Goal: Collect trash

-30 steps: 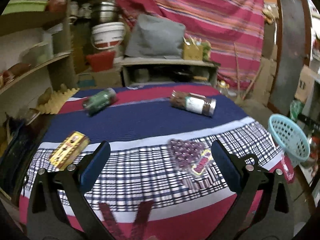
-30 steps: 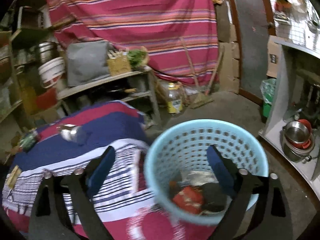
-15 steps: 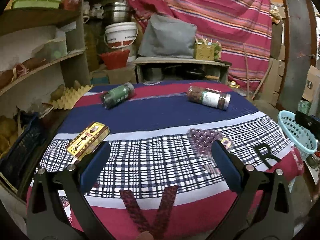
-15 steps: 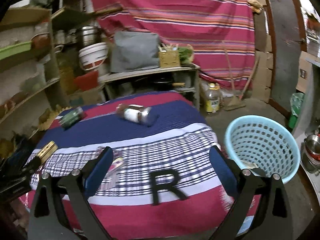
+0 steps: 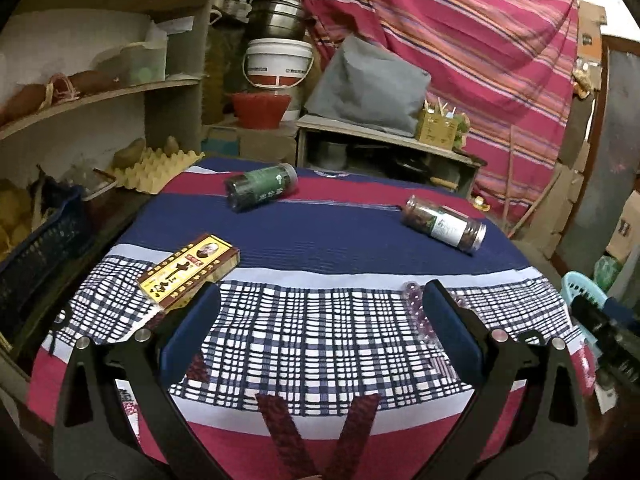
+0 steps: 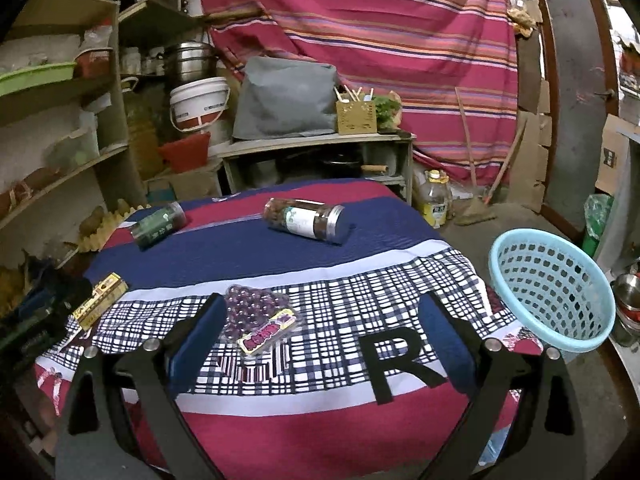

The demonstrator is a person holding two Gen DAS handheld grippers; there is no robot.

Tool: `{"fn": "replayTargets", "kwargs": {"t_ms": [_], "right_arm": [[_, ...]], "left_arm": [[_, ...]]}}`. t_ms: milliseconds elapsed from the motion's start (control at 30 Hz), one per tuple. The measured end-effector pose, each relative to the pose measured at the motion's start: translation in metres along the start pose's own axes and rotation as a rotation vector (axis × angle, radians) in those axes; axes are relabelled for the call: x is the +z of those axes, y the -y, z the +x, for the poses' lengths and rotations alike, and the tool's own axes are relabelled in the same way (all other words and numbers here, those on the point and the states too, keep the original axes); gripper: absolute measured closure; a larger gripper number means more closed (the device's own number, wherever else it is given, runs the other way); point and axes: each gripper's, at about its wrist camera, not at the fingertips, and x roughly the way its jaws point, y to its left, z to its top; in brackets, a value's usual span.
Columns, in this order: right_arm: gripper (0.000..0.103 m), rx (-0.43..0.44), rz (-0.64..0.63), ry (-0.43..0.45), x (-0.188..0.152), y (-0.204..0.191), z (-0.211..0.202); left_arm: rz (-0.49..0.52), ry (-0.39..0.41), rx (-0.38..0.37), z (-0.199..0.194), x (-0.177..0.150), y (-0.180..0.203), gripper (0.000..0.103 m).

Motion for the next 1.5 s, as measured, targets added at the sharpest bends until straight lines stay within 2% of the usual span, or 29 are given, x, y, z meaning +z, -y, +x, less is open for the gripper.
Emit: {"fn": "replayTargets", "kwargs": {"t_ms": [67,233,767,1500], "right_arm": [[0.009,-0.02,-0.017,0.006,-0.003,0.001,0.003],[0.009,-0.048,0.0,-0.004,-0.005,0.01,0.008],[0.009,-0.068,-0.033,0.006,-0.012,0.004,0.006],[0.009,-0.101,-0.034,0.021,-0.011,0.002,0.005]], "left_arm": [[-0.011,0.002,0.002,0.001,0.001,-0.001,0.005],[0.025,0.01,0.073,0.003,0.0,0.007,0.005],[0.077,0.037,0.118,0.0,-0.002,0.018,0.005],[0.126,0.024,0.102,-0.002,-0.008,0.032,0.005]]}}
